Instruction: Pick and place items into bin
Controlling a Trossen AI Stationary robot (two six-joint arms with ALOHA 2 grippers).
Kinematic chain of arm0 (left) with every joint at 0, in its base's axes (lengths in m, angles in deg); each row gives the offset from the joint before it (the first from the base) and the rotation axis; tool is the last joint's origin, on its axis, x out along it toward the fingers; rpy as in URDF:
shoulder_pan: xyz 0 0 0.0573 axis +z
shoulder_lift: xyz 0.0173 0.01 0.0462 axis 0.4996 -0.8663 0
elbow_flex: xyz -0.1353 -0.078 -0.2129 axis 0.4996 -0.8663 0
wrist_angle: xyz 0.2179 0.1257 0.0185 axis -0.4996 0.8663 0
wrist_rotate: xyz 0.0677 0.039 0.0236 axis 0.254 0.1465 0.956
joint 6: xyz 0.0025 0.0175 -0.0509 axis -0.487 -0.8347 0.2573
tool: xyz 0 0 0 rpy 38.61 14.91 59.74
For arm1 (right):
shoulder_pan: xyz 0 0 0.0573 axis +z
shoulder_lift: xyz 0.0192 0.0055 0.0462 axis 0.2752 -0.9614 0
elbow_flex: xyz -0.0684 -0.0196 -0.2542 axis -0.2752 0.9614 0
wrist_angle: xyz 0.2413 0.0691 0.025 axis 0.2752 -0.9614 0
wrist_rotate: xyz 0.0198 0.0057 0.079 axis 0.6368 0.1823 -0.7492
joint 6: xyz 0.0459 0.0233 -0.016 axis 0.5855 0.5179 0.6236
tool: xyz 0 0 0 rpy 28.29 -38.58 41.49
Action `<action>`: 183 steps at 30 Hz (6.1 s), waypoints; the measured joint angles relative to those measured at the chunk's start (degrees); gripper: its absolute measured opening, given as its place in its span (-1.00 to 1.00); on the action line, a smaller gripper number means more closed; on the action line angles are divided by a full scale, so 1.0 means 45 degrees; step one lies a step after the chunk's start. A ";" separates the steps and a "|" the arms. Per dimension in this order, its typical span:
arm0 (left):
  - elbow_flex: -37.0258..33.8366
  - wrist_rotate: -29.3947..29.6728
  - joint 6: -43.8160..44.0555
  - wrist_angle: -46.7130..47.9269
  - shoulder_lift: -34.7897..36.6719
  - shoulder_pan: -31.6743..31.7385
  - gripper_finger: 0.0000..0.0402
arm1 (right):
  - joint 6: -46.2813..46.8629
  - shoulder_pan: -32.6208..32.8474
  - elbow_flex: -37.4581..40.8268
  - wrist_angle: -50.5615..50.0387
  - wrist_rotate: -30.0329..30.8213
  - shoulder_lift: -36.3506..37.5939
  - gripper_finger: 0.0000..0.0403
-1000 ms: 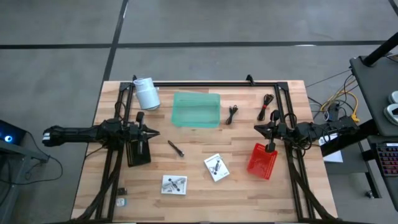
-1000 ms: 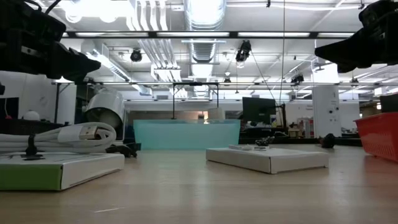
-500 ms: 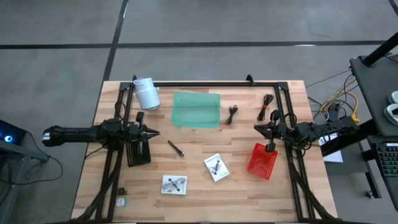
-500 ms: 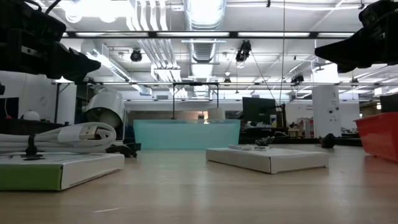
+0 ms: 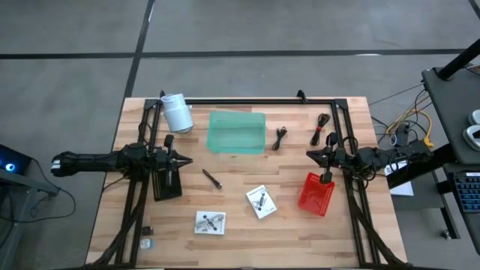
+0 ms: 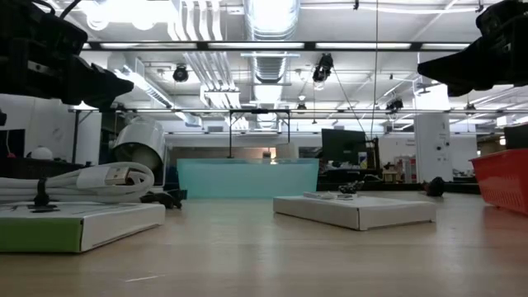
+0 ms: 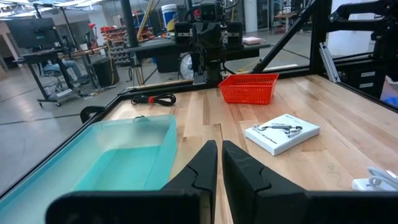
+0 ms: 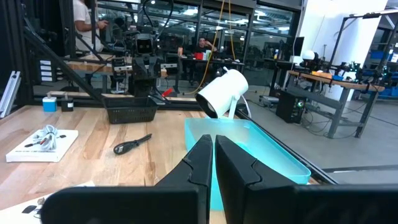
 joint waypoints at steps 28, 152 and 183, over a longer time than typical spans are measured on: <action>0.0002 0.0044 -0.0002 0.0000 0.0000 0.0000 -0.96 | 0.0000 0.0001 0.0004 0.0004 -0.0004 0.0001 -0.96; 0.0472 0.1773 -0.0034 -0.5488 -0.2531 0.0010 -0.15 | 0.0535 -0.0024 -0.0541 0.5099 0.3711 -0.3282 -0.07; 0.0391 0.1812 -0.0799 -0.6955 -0.3983 0.0010 -0.15 | 1.4083 -0.0643 -0.7907 -0.9378 0.7973 -0.9789 -0.07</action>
